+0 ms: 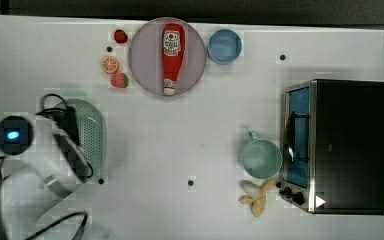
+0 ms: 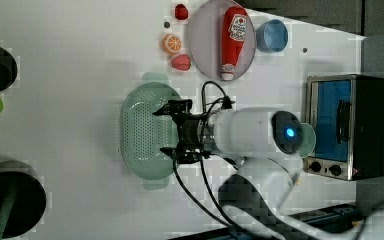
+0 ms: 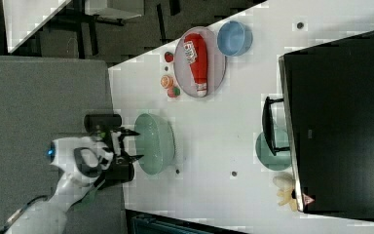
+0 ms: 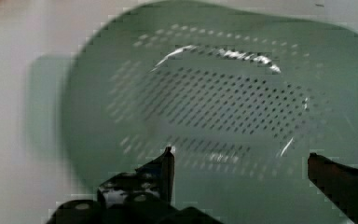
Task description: Drag strainer left to right.
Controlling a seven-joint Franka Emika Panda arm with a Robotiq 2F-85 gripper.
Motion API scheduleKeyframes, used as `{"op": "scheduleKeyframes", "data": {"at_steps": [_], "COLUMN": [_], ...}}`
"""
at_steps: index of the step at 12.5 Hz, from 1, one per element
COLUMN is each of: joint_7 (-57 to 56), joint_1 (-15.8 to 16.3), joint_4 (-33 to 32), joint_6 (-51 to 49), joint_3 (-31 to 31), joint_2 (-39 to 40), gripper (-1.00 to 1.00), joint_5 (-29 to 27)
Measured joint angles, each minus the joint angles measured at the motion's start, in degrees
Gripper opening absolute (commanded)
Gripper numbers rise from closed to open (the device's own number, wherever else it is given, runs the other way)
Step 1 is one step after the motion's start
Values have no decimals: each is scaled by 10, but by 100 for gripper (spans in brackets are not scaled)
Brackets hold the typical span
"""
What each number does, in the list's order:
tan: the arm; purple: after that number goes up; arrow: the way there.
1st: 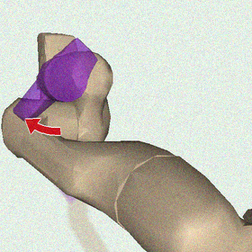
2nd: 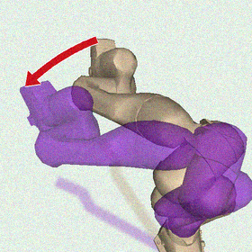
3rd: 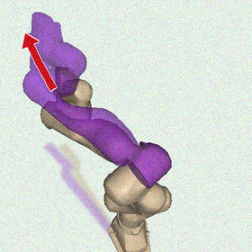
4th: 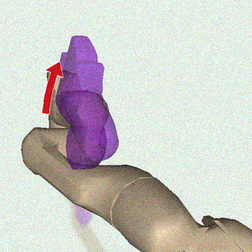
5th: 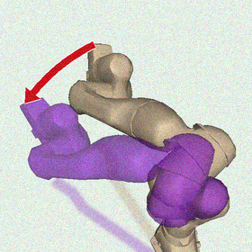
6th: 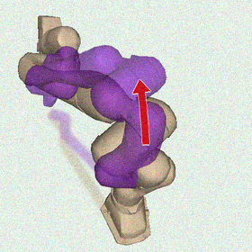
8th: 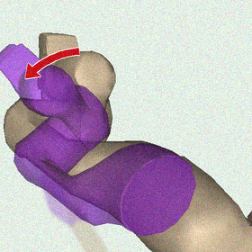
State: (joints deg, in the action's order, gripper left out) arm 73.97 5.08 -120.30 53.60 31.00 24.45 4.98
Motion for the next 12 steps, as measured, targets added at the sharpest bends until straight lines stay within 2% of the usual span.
{"op": "scheduleKeyframes", "data": {"at_steps": [4,6,8,12], "joint_7": [6,9,11,11], "joint_1": [0,12,11,28], "joint_4": [-20,-27,-26,-22], "joint_6": [43,49,83,108], "joint_3": [-29,-51,-61,-91], "joint_2": [89,101,112,105], "gripper": [100,100,100,100], "joint_5": [1,8,45,47]}}
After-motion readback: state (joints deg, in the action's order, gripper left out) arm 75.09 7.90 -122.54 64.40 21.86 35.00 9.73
